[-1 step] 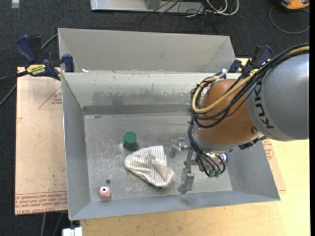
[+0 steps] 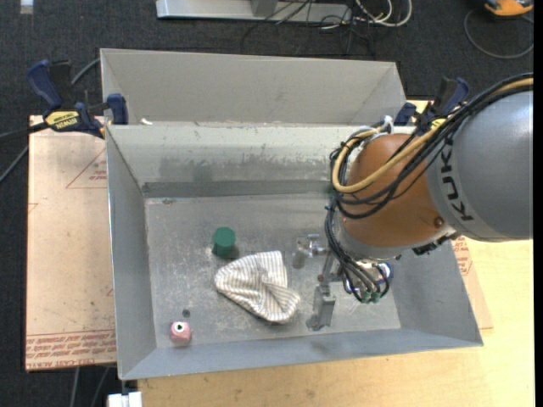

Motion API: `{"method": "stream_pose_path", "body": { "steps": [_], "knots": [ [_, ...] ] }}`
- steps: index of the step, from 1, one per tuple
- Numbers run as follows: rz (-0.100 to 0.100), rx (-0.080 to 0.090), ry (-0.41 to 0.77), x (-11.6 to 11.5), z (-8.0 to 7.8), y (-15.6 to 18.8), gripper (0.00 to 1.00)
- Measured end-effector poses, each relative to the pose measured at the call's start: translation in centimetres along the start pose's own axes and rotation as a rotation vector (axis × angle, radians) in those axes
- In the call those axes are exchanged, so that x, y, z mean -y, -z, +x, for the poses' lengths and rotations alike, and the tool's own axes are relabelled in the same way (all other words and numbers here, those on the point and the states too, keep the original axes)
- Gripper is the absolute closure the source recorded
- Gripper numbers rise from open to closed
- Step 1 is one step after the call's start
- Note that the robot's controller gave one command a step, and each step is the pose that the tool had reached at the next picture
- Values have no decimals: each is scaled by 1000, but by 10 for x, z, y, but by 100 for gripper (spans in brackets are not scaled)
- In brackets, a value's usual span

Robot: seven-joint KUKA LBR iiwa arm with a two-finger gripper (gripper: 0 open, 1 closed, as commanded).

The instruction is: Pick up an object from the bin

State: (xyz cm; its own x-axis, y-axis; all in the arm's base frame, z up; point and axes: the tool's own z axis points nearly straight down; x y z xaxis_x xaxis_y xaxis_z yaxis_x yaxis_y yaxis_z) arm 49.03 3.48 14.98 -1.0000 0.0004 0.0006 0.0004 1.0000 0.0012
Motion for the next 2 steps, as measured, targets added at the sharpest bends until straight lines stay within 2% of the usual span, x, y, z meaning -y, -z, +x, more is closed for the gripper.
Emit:
{"method": "stream_pose_path", "body": {
  "steps": [1,2],
  "knots": [
    [-1,-1,147,-32,1,-66,0],
    [-2,5,36,-51,2,-79,100]
  ]
}}
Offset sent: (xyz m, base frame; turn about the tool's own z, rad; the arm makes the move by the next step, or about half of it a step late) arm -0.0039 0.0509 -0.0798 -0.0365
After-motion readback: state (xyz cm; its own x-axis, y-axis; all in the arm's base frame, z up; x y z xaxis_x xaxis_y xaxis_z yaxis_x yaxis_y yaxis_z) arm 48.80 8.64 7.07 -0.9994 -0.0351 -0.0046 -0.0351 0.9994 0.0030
